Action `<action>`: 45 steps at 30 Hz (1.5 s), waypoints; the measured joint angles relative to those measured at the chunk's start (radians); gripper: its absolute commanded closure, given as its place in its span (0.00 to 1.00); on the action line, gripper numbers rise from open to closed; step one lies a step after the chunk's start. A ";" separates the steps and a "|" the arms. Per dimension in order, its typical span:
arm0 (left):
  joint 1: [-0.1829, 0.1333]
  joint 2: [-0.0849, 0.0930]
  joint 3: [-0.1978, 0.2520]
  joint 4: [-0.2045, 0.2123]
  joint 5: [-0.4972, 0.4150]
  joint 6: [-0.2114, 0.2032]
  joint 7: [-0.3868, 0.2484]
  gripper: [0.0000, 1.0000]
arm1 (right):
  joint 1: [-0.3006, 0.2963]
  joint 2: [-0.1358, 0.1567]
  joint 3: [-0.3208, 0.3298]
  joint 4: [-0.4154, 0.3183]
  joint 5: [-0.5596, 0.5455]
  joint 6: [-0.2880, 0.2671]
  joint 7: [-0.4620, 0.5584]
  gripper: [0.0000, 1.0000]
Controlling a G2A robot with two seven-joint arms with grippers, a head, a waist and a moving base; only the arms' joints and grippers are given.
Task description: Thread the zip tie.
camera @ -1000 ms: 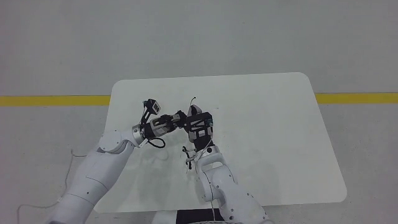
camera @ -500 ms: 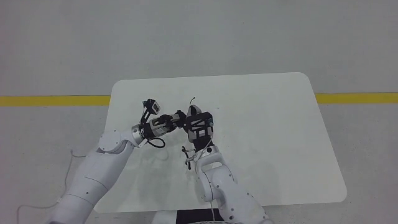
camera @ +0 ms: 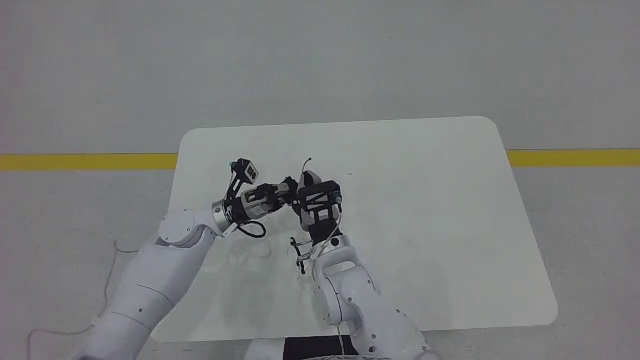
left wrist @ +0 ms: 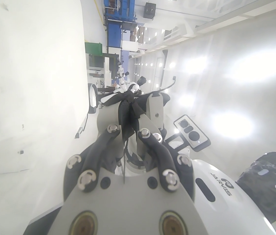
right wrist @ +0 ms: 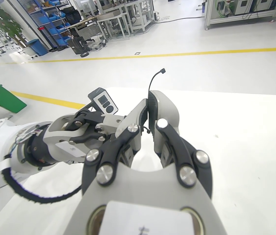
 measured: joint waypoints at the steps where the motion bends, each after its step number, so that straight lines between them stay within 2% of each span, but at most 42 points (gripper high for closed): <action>1: 0.001 0.000 -0.002 -0.001 -0.001 0.000 0.000 1.00 | 0.000 0.000 0.000 0.000 0.001 0.000 0.000 1.00; 26: 0.002 -0.003 0.001 0.002 0.005 0.000 -0.007 1.00 | -0.002 -0.003 0.010 -0.023 0.136 -0.002 -0.030 1.00; 39: 0.001 -0.003 0.003 0.005 0.000 0.000 -0.012 1.00 | 0.000 -0.003 0.007 -0.017 0.162 -0.010 -0.023 1.00; 45: 0.006 -0.004 -0.010 -0.005 -0.019 0.000 -0.010 1.00 | -0.001 -0.001 0.005 -0.015 0.165 -0.011 -0.020 1.00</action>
